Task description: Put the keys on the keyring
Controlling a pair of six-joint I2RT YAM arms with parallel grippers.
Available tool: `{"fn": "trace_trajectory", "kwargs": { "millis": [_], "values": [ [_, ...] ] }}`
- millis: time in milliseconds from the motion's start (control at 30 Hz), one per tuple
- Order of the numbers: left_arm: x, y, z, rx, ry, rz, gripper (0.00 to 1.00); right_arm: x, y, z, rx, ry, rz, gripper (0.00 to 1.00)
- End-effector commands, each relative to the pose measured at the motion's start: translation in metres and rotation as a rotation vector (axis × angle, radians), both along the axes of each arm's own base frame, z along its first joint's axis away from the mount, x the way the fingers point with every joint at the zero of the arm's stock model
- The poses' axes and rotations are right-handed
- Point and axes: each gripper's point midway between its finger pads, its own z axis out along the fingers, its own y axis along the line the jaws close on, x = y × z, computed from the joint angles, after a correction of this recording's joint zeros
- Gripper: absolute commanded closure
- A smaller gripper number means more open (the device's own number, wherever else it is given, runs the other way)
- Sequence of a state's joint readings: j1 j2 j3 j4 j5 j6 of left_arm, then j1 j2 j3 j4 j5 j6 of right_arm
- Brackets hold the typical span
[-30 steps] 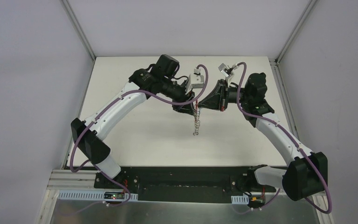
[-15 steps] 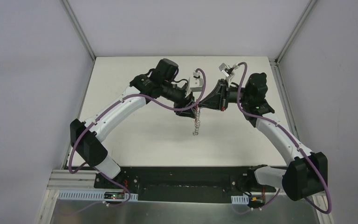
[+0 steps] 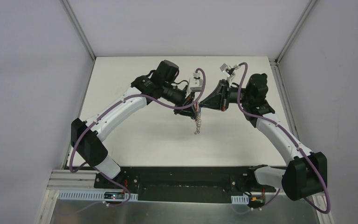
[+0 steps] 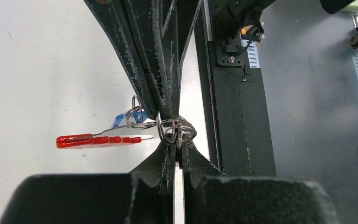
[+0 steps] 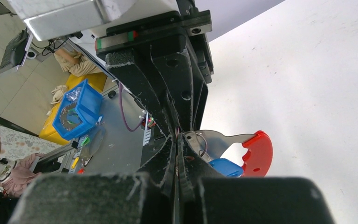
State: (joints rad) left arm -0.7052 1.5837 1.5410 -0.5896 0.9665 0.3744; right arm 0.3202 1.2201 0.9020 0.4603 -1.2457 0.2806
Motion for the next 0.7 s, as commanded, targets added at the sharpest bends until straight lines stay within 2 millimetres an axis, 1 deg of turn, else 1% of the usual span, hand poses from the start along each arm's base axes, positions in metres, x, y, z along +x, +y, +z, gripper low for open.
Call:
{"fn": "trace_trajectory", "kwargs": {
  "millis": [0, 367, 600, 667],
  "values": [
    [-0.003, 0.000, 0.018, -0.028, 0.023, -0.017, 1.00, -0.004, -0.002, 0.012, 0.024, -0.080, 0.011, 1.00],
    [0.002, 0.003, 0.021, 0.058, 0.080, 0.014, 1.00, -0.002, -0.003, 0.006, 0.011, -0.079, 0.005, 1.00],
    [0.006, 0.007, 0.025, 0.061, 0.085, 0.035, 1.00, -0.006, -0.004, 0.004, 0.006, -0.088, 0.015, 1.00],
    [0.008, 0.009, 0.025, 0.065, 0.086, 0.047, 1.00, -0.007, -0.004, 0.006, 0.008, -0.094, 0.021, 1.00]
  ]
}}
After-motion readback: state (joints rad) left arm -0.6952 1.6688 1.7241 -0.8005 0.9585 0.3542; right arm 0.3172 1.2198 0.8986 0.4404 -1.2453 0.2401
